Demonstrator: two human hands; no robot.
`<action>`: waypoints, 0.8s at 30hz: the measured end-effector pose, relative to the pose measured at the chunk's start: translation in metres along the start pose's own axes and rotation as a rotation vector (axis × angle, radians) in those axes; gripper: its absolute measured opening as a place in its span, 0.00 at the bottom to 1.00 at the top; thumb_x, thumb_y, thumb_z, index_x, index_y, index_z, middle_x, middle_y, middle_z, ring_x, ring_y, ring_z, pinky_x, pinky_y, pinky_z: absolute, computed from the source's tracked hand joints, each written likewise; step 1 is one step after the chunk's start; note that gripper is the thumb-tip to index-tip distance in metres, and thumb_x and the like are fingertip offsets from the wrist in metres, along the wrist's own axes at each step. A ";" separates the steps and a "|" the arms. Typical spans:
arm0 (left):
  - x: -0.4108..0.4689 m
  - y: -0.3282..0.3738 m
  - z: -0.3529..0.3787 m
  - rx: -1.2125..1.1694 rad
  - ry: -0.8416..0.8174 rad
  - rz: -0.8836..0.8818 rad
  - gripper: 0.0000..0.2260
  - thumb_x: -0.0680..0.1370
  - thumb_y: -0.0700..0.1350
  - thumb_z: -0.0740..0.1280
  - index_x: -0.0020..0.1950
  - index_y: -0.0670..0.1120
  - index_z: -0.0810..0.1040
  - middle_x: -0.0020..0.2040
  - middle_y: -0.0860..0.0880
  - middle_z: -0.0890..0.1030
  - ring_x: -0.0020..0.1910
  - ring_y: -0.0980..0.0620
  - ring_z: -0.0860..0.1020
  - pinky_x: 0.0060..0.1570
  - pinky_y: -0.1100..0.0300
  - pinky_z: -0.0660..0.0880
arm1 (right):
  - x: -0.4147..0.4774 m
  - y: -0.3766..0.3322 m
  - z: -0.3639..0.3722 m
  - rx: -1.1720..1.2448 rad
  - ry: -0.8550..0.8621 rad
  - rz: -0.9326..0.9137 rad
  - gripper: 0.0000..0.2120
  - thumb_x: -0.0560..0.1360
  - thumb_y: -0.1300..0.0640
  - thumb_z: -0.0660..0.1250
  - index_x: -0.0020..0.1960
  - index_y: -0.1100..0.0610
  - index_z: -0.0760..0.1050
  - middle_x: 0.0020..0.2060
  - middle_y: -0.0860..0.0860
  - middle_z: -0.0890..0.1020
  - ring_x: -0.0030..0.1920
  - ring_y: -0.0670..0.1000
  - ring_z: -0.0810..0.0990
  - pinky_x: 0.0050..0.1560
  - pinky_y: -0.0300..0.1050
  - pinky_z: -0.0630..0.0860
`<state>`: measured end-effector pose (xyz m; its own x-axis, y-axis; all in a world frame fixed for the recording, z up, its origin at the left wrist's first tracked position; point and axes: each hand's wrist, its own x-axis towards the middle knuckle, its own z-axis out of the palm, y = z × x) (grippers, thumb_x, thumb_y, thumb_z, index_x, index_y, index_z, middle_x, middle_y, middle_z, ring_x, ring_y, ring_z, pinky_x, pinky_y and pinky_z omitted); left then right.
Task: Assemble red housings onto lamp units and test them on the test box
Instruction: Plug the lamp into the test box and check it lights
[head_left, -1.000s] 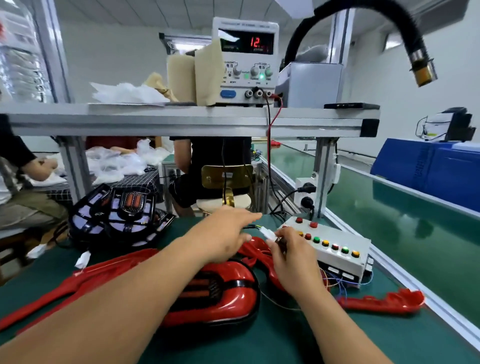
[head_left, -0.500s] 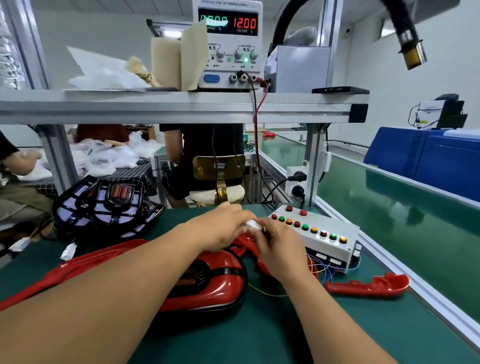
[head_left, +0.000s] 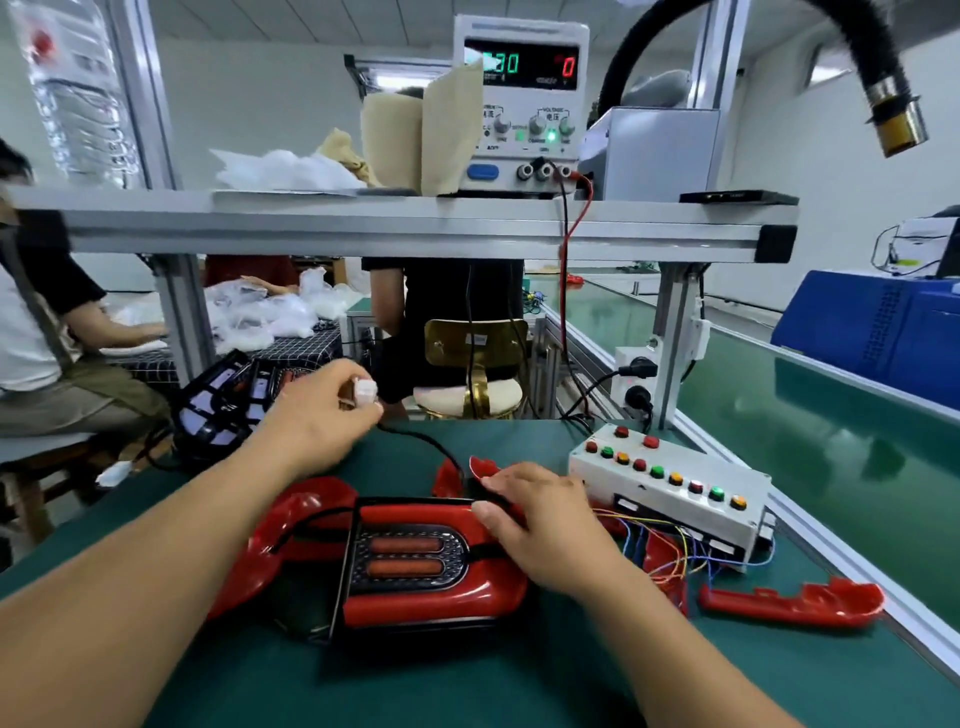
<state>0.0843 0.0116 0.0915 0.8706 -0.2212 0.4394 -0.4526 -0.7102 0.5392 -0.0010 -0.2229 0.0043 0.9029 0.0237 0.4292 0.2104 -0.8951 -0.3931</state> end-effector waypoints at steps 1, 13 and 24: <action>-0.011 -0.010 -0.004 -0.096 0.027 -0.079 0.04 0.76 0.45 0.69 0.46 0.51 0.75 0.38 0.52 0.83 0.38 0.51 0.82 0.41 0.55 0.77 | 0.001 -0.006 0.005 0.023 -0.071 -0.001 0.26 0.78 0.36 0.57 0.71 0.47 0.71 0.68 0.44 0.72 0.70 0.46 0.68 0.72 0.49 0.57; -0.111 -0.059 0.029 -0.318 -0.001 -0.397 0.15 0.80 0.35 0.62 0.64 0.47 0.77 0.52 0.48 0.82 0.45 0.53 0.83 0.45 0.59 0.80 | 0.004 -0.011 0.018 0.252 -0.207 0.109 0.26 0.74 0.38 0.67 0.70 0.41 0.68 0.62 0.42 0.73 0.60 0.42 0.71 0.65 0.39 0.66; -0.122 -0.061 0.030 -0.057 -0.025 -0.055 0.17 0.82 0.38 0.60 0.69 0.49 0.75 0.59 0.53 0.78 0.58 0.60 0.72 0.54 0.80 0.61 | -0.007 -0.008 0.014 0.790 0.013 0.261 0.14 0.69 0.54 0.78 0.51 0.44 0.78 0.51 0.51 0.82 0.48 0.52 0.84 0.51 0.56 0.82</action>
<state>0.0113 0.0622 -0.0164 0.8988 -0.1995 0.3904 -0.4132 -0.6829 0.6024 -0.0036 -0.2101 -0.0067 0.9558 -0.1508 0.2525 0.2004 -0.2945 -0.9344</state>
